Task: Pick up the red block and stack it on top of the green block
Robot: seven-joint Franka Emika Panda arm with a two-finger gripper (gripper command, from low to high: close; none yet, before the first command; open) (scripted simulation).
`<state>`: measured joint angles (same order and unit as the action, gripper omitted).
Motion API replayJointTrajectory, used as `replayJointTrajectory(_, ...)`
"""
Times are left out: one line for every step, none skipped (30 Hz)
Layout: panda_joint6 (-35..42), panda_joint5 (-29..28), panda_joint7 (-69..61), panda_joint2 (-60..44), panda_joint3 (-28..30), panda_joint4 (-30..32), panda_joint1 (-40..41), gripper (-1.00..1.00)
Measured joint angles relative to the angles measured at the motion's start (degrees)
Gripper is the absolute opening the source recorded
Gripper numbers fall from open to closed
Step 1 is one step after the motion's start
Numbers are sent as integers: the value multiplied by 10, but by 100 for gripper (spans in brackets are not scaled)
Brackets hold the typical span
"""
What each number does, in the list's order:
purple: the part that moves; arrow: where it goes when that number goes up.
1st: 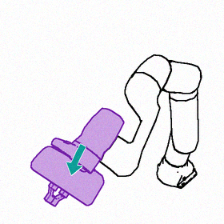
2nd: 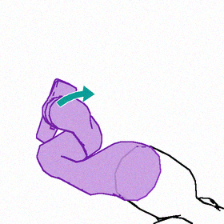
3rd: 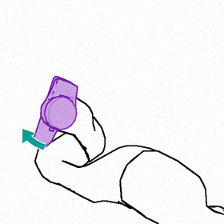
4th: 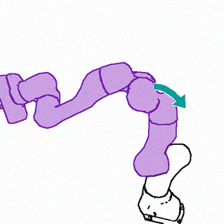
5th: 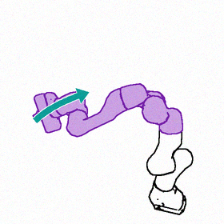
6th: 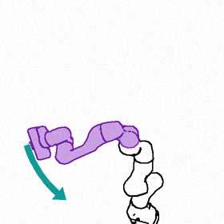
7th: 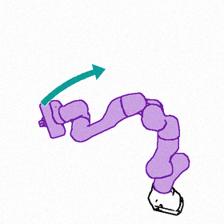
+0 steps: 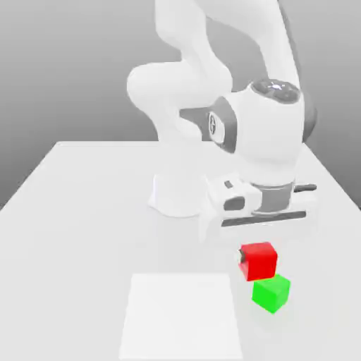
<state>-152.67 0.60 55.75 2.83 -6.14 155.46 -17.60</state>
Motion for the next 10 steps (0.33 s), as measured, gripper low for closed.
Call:
replayJointTrajectory(3, 3, 11, 7, -6, 4, -11, -100)
replayJointTrajectory(-5, 2, 18, 0, -8, 5, -15, -100)
replayJointTrajectory(-19, 0, 23, -14, -7, 5, -17, -100)
replayJointTrajectory(-36, -5, 28, -31, -11, 5, -13, -100)
replayJointTrajectory(-54, -12, 34, -50, -9, 4, -14, -100)
replayJointTrajectory(-73, -19, 39, -70, -7, 3, -13, -100)
replayJointTrajectory(-92, -28, 46, -90, -4, 3, -14, -100)
replayJointTrajectory(-106, -34, 51, -104, -1, 2, -16, 100)
replayJointTrajectory(-106, -34, 51, -104, -1, 2, -16, 100)
replayJointTrajectory(-106, -34, 51, -104, -1, 2, -16, 100)
